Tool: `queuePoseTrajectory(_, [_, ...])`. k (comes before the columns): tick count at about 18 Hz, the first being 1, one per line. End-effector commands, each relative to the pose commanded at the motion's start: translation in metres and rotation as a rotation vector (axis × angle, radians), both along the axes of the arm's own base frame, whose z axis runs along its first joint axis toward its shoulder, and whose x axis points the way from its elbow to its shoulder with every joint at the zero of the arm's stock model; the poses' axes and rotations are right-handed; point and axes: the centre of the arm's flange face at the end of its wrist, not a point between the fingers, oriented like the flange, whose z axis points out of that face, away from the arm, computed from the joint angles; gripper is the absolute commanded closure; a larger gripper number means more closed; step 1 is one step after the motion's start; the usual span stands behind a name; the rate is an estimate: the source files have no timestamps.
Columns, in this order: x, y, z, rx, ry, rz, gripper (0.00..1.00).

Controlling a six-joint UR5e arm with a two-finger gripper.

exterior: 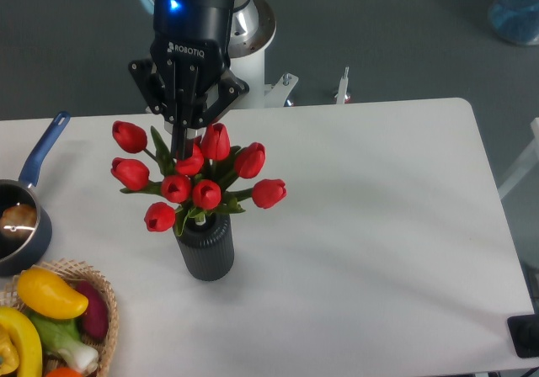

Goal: Insert the flowers into the vase
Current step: 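Lower the tulip stems down into the grey vase, then open the gripper to release the tulip stems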

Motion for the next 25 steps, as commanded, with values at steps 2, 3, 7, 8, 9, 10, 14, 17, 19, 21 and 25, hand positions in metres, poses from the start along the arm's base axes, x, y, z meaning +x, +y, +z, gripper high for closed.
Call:
queuePoseTrajectory(2, [-0.002, 0.001, -0.005, -0.008, -0.005, 0.002, 1.00])
queuePoseTrajectory(3, [-0.003, 0.002, -0.008, -0.012, -0.007, 0.001, 1.00])
queuePoseTrajectory(7, [-0.004, 0.004, -0.023, -0.032, -0.022, -0.004, 1.00])
queuePoseTrajectory(8, [-0.004, 0.004, -0.028, -0.039, -0.027, -0.004, 1.00])
queuePoseTrajectory(9, [-0.003, 0.004, -0.033, -0.043, -0.031, -0.005, 1.00])
queuePoseTrajectory(10, [-0.003, 0.004, -0.036, -0.048, -0.034, -0.006, 1.00])
queuePoseTrajectory(14, [-0.006, 0.006, -0.044, -0.059, -0.045, -0.005, 1.00])
queuePoseTrajectory(17, [-0.007, 0.008, -0.056, -0.073, -0.059, -0.006, 1.00])
queuePoseTrajectory(19, [-0.007, 0.008, -0.059, -0.077, -0.063, -0.006, 1.00])
queuePoseTrajectory(21, [-0.007, 0.008, -0.060, -0.079, -0.066, -0.007, 1.00])
queuePoseTrajectory(25, [-0.007, 0.008, -0.065, -0.087, -0.063, -0.019, 0.83])
